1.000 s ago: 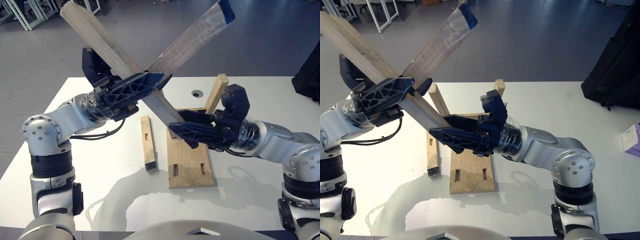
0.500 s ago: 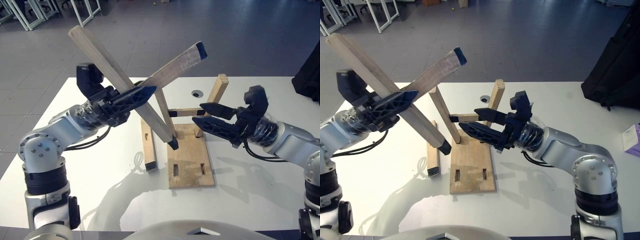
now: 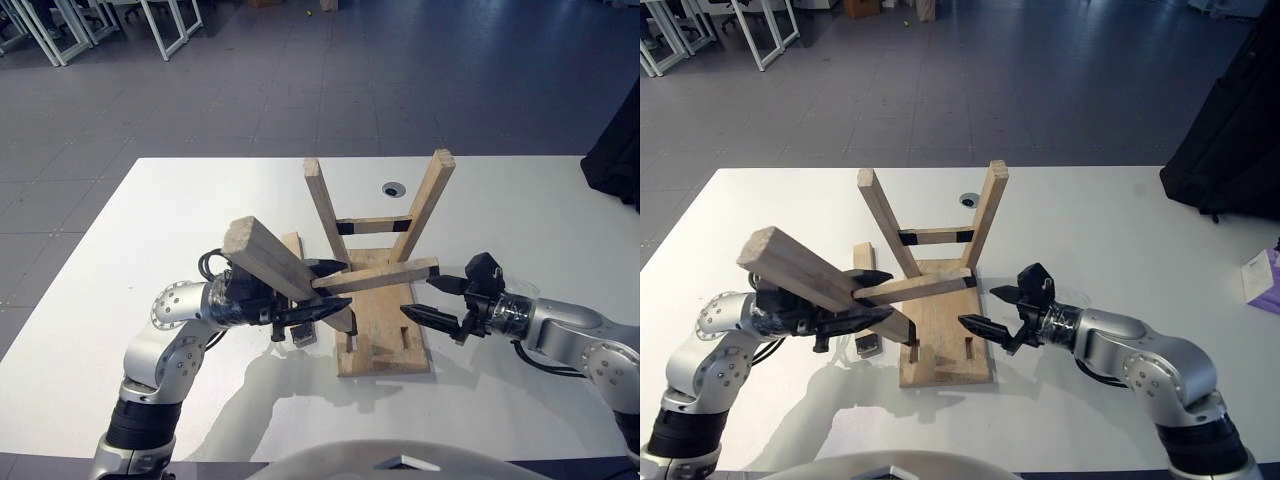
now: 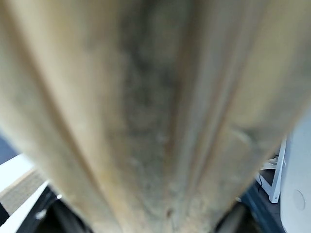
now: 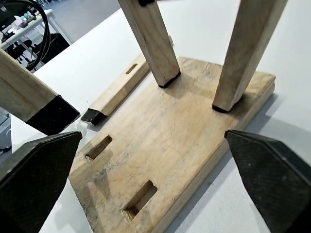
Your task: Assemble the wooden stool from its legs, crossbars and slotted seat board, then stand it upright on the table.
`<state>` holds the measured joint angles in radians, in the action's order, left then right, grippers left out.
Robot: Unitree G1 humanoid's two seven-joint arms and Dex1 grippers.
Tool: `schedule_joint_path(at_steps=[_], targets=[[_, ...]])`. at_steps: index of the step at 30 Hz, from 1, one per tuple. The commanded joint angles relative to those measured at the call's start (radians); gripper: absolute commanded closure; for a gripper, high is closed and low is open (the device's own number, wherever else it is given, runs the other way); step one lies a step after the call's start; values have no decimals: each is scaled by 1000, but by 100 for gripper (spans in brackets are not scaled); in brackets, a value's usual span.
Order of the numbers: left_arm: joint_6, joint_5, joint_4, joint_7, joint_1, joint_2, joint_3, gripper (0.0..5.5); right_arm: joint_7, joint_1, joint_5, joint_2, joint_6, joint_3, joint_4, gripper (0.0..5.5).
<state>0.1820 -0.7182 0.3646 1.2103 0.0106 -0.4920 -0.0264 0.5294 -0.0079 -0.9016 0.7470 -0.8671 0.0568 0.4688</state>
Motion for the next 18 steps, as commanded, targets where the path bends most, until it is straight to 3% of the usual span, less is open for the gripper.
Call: schedule_joint_path(at_steps=[1,18], targets=[[-53,49,-41,14,0,29,-36,346,29,15,83,5,16,34,-9,1],[-128,139,-155,50,-64,37,-108,346,101,-21,181,-27,0,47,-21,1]])
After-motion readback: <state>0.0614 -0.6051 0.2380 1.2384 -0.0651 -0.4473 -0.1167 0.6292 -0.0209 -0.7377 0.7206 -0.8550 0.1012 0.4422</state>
